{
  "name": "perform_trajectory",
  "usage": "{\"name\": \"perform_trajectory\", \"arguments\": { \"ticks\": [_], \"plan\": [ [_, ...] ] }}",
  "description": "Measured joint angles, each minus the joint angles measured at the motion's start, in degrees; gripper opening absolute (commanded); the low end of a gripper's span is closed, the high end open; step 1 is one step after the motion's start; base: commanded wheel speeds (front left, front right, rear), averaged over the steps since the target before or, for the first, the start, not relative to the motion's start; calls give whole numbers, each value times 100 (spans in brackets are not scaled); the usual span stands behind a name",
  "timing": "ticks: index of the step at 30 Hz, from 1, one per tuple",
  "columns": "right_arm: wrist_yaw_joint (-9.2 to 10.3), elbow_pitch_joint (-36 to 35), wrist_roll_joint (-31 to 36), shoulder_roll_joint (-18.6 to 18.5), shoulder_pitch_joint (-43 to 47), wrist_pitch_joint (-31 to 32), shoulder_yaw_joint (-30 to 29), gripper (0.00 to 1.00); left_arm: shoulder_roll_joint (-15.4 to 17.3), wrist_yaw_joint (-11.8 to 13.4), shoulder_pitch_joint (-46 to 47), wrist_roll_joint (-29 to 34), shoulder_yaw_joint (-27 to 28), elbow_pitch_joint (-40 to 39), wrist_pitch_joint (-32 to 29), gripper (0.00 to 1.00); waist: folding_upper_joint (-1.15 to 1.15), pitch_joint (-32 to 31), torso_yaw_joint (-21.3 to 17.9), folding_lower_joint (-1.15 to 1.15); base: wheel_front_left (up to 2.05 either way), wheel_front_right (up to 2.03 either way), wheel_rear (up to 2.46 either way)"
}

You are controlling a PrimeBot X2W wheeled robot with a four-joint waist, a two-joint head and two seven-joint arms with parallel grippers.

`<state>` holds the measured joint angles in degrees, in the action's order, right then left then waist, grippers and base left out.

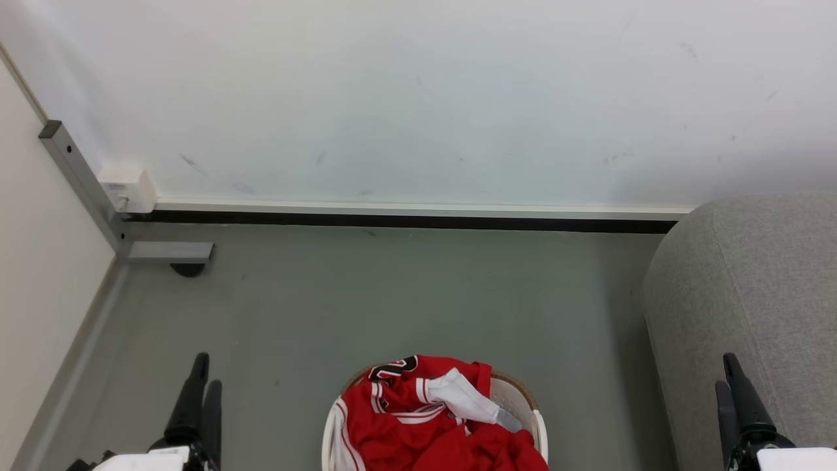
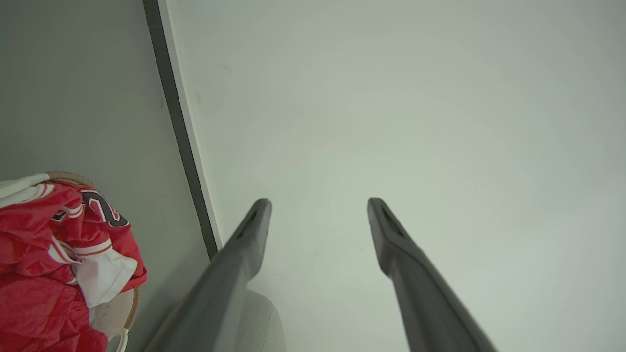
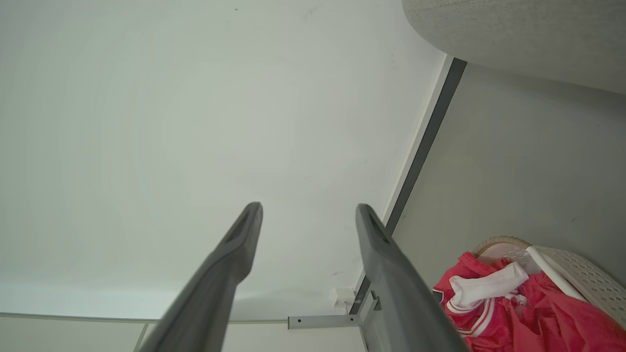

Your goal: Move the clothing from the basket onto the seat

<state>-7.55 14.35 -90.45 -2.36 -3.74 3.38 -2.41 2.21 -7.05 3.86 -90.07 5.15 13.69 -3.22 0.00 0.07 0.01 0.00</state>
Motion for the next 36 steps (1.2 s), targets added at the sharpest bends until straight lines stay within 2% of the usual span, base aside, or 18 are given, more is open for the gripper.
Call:
{"name": "perform_trajectory", "arguments": {
  "ticks": [4, 22, 29, 36],
  "plan": [
    [0, -85, 216, 7, 0, -107, 43, 100, 0, 0, 0, 349, -20, -132, 103, 100, 0, -4, -12, 0, 0, 0, 0],
    [0, -510, 2327, 4, -6, -523, 583, 100, 4, 290, -54, 2537, -129, -695, 511, 100, 0, 2, -157, 0, 0, 0, 0],
    [0, -582, 3188, -11, -8, -657, 719, 100, 5, 416, -97, 3602, -259, -749, 643, 100, 0, -3, -183, 0, 0, 0, 0],
    [0, -591, 4021, -56, -8, -805, 803, 100, 8, 510, -146, 4385, -376, -732, 787, 100, 0, -16, -188, 0, 0, 0, 0]
  ]
}}
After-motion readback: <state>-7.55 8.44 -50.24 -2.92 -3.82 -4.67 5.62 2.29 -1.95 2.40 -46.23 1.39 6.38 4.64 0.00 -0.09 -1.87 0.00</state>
